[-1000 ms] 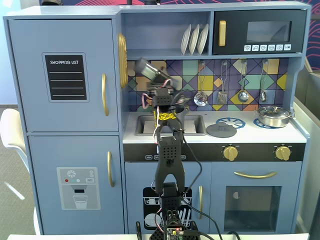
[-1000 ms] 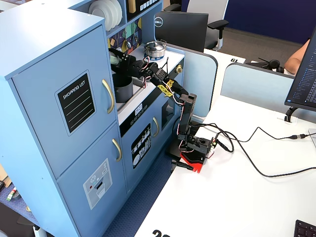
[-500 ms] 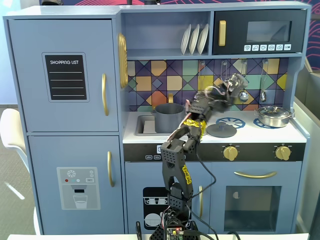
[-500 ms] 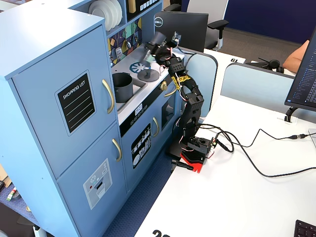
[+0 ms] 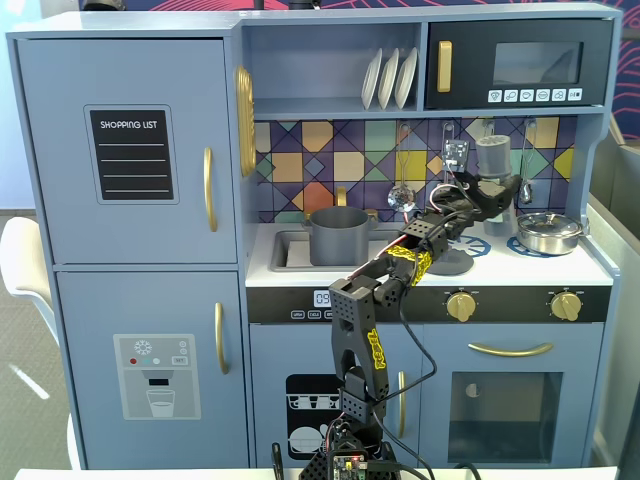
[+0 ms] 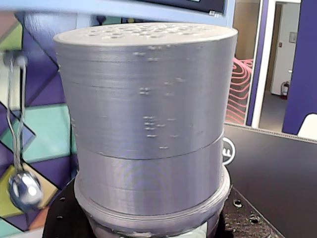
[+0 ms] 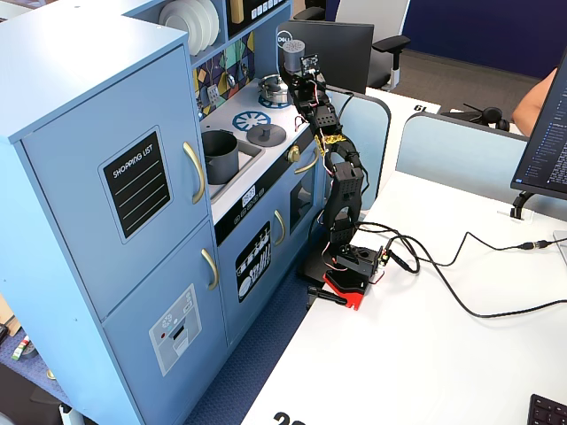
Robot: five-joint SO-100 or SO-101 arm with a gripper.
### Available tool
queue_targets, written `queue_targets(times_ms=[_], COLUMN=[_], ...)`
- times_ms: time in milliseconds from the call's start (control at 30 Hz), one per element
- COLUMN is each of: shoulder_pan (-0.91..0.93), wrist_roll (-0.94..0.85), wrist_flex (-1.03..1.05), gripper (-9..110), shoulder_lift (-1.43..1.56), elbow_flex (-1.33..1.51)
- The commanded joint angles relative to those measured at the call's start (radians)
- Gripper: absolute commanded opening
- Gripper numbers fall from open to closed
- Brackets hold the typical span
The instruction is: Put salt in the gray recipient
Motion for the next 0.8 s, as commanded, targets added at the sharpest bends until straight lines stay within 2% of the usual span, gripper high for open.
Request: queue_targets(times_ms=[0, 367, 767], shoulder_pan=[0.011, 0.018, 0.044], wrist_roll=[-0.021, 0.058, 0.08], wrist_flex=[-0.066, -0.098, -0.114], gripper=[0, 0, 0], shoulder_lift=[-0.026, -0.141, -0.12], elbow_flex=[-0.051, -0.06, 0.018])
